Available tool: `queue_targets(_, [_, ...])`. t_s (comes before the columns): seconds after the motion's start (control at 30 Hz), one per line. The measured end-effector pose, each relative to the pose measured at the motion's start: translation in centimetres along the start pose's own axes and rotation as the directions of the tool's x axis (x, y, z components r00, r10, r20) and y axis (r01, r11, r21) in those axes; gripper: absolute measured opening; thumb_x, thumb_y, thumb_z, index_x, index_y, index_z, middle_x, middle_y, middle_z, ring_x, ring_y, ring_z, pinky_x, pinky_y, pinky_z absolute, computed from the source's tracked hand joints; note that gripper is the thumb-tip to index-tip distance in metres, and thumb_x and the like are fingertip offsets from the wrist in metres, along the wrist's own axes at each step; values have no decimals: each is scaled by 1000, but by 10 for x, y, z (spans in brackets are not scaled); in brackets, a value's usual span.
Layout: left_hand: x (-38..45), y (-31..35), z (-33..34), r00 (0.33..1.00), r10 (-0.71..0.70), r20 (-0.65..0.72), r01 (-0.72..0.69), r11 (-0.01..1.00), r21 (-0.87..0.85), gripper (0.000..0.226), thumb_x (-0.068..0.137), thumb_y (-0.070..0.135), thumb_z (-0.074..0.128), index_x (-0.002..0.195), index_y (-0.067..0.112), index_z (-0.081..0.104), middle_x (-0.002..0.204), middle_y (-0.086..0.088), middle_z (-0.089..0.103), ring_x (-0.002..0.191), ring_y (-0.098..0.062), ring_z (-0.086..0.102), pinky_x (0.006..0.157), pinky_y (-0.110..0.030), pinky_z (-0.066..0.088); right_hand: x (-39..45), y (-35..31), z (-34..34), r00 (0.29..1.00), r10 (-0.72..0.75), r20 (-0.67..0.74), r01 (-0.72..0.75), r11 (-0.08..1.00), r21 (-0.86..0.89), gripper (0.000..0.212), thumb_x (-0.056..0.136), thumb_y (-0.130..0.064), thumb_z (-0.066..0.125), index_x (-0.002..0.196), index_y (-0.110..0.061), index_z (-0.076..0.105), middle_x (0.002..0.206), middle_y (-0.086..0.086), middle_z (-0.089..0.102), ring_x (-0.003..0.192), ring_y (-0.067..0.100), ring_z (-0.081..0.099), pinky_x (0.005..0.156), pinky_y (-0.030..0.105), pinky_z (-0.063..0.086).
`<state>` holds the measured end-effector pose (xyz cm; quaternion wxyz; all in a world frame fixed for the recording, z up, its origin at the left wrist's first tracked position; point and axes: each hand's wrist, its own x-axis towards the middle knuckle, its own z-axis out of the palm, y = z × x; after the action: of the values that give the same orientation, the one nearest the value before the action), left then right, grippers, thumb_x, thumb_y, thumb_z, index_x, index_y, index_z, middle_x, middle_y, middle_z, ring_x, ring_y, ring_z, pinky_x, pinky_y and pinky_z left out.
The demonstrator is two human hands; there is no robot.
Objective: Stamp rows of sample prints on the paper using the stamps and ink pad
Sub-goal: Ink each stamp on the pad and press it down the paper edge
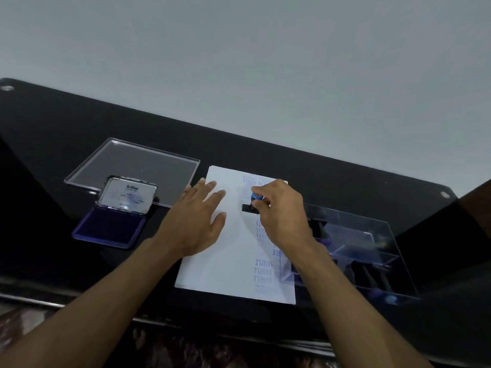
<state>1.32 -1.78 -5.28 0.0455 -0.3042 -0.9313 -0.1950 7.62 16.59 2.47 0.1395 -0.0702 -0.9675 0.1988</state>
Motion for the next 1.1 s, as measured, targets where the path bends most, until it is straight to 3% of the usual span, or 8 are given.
queue_targets(0.07, [5,-1,3,1000,6,10,-6,1000,-5,63,96,51,33,151,22,40,163,-5,30,154,-26,17,124,-44,14,3,3,5,1000,-10,-4,10,1000,-4,13,93,-7,62,94,4,68,98,15,65,83,25,61,79,44,54])
queue_targets(0.17, [10,-4,8,1000,19,10,-19,1000,-3,63,96,49,34,152,19,40,162,-7,31,153,-27,17,123,-43,12,7,5,9,1000,-15,0,15,1000,-3,14,93,-8,62,94,3,69,96,14,65,83,24,62,78,43,54])
queue_targets(0.33, [19,-4,14,999,23,28,-22,1000,-21,64,96,50,33,153,20,38,164,-6,27,154,-27,14,122,-42,10,9,9,13,999,-44,0,44,999,1,16,96,-12,61,103,-4,72,102,6,65,91,18,61,85,31,52])
queue_targets(0.47, [19,-6,20,999,28,44,-27,1000,-13,64,96,50,31,153,21,38,165,-5,25,155,-25,12,123,-39,6,9,10,15,999,-39,13,39,999,12,26,96,-14,61,121,-12,69,112,3,64,101,14,60,86,15,40])
queue_targets(0.67, [19,-8,21,999,34,39,-33,999,-16,72,93,57,19,152,21,41,164,-6,27,154,-26,14,125,-45,14,11,9,19,998,-54,31,54,999,2,27,96,-15,61,122,-11,68,112,5,63,101,17,60,90,24,46])
queue_targets(0.9, [19,-9,22,999,33,36,-33,999,-6,64,97,50,28,152,19,40,164,-7,27,154,-26,13,125,-44,13,10,10,22,998,-65,12,65,998,13,24,95,-11,62,117,-9,70,108,6,63,97,17,61,87,25,49])
queue_targets(1.0, [19,-8,23,999,34,34,-34,999,-7,64,97,51,28,152,20,40,164,-7,27,154,-26,14,125,-45,13,10,12,24,998,-59,22,59,998,4,25,95,-13,63,119,-10,69,109,4,63,98,16,60,85,19,45])
queue_targets(1.1, [19,-8,23,999,30,39,-30,1000,-2,65,97,51,27,152,20,40,164,-7,27,154,-26,14,125,-45,14,12,12,24,998,-56,31,56,998,-2,25,95,-15,62,118,-10,70,109,4,63,97,16,60,88,23,49])
